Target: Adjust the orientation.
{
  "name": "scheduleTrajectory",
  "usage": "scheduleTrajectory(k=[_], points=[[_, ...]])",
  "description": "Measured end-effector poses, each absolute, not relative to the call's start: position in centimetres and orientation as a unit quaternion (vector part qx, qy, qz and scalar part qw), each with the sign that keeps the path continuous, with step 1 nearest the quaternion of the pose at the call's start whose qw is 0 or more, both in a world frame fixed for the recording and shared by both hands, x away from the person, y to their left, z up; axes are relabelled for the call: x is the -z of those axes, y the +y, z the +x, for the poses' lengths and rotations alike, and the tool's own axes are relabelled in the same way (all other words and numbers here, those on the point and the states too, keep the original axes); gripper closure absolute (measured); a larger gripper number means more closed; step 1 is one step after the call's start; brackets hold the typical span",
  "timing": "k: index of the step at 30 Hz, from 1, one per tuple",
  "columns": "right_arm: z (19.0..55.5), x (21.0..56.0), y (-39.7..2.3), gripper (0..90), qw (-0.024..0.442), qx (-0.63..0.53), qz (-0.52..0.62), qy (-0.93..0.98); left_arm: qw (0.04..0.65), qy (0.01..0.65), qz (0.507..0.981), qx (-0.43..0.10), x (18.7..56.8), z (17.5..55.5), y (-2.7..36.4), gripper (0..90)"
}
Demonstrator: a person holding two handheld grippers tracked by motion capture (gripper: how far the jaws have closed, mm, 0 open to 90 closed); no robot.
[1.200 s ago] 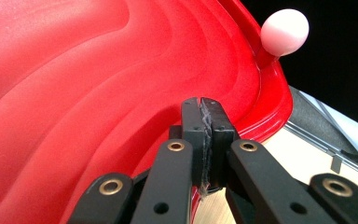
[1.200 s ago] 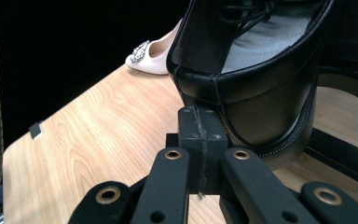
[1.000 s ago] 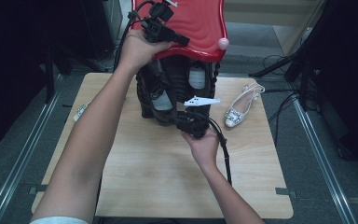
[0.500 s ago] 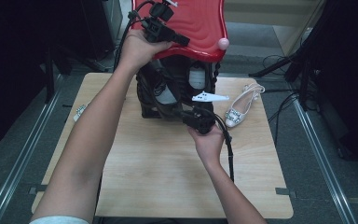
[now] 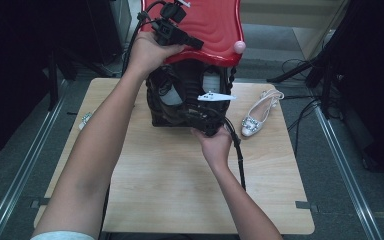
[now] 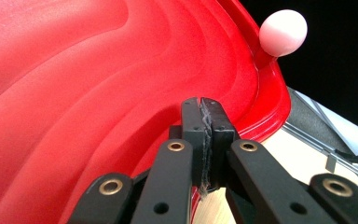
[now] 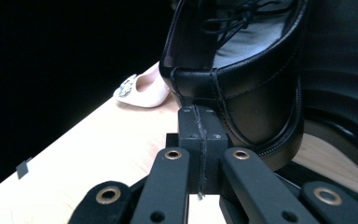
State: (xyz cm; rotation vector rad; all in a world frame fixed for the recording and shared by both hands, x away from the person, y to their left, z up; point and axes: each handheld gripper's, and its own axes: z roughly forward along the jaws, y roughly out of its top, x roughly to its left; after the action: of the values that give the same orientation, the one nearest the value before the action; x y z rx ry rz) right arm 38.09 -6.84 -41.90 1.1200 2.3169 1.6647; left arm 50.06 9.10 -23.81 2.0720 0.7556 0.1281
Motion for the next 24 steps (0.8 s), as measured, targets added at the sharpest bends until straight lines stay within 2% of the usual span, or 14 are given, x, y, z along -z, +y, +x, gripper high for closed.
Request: scheduleTrajectory(k=[5,11,24], points=[[37.7,41.8,-5.2,90.0,0.044,-0.537,0.352,0.765,0.451,0.307,0.836,-0.049,23.8,50.1,9.2,89.2],[38.1,41.9,-5.1,90.0,0.042,-0.542,0.361,0.757,0.451,0.308,0.836,-0.048,23.8,50.1,9.1,89.4],[40.5,41.0,-4.7,90.0,0.101,-0.537,0.388,0.742,0.452,0.31,0.835,-0.041,23.8,50.2,9.2,89.2]])
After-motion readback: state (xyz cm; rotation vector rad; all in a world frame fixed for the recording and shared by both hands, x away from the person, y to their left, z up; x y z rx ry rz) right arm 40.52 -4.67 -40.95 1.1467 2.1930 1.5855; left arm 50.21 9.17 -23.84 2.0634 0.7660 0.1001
